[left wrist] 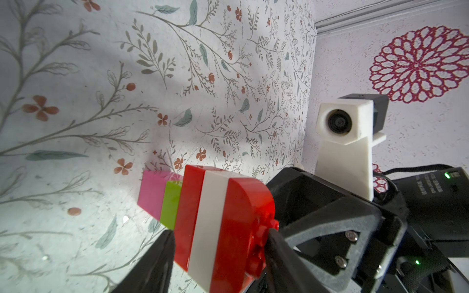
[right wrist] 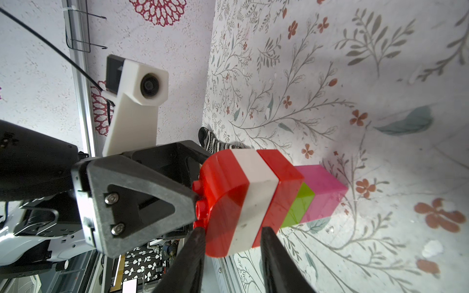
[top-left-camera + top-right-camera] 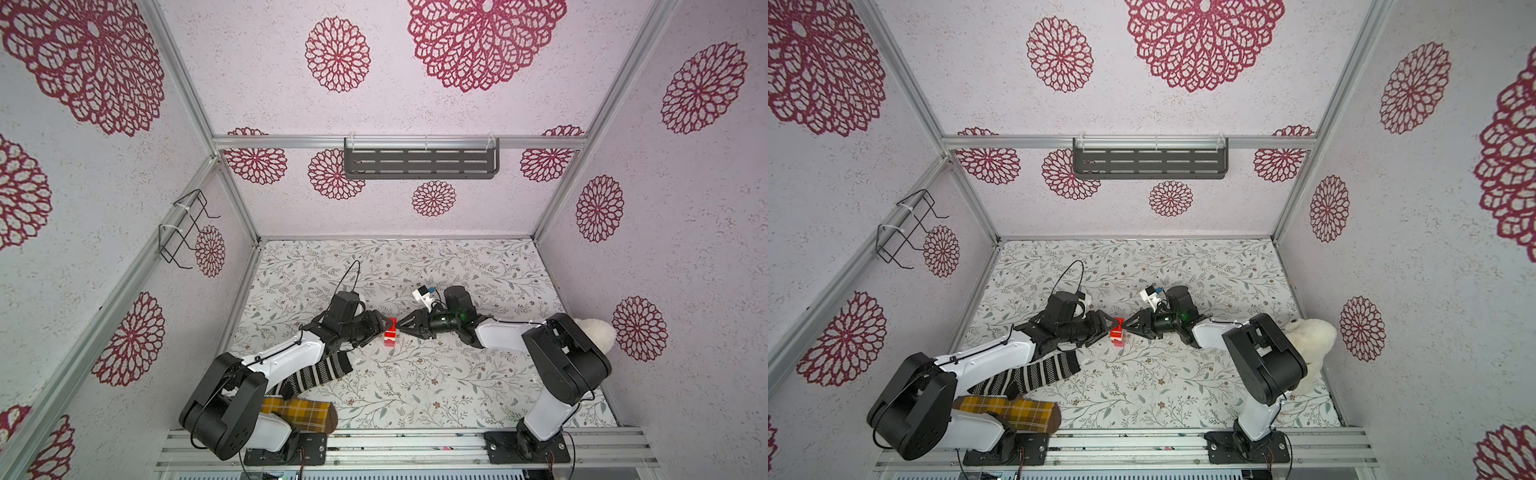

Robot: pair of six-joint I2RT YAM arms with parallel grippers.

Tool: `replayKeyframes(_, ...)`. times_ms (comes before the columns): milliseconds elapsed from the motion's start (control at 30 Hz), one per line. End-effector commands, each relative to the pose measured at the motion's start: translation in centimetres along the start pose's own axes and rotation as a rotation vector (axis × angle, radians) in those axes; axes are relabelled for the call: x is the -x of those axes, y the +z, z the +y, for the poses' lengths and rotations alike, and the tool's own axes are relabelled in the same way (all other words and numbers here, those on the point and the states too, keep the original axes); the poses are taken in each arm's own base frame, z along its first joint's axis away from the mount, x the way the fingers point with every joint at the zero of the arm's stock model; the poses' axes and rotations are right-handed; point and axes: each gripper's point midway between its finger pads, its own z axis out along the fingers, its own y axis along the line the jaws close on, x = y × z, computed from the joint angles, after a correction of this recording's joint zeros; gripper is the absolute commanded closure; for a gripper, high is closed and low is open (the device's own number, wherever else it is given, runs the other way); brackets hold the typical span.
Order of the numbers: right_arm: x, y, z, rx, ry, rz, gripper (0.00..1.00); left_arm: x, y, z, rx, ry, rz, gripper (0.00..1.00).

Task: Assemble an ice cream with lego
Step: Adjust the lego brick at the center of the board.

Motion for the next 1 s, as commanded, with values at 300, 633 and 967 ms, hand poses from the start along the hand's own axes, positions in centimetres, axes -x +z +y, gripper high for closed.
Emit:
replayKeyframes(300, 1.2, 0.6, 2.8, -0.035, -0.099, -0.027, 0.61, 1.2, -1.5, 0.7, 0.074, -0.009, -0.035, 0.28)
replayKeyframes(633, 1.7, 2.7, 3.4, -0.065, -0.115, 0.004, 0.63, 2.0, -2.0, 2.5, -0.041, -0.125, -0.085, 0.25)
replayKeyframes(967, 2.7, 3.9, 3.4, -0.078, -0.114, 0.007, 0.62, 2.7, -3.0, 3.6, -0.048, -0.156, -0.13, 0.16)
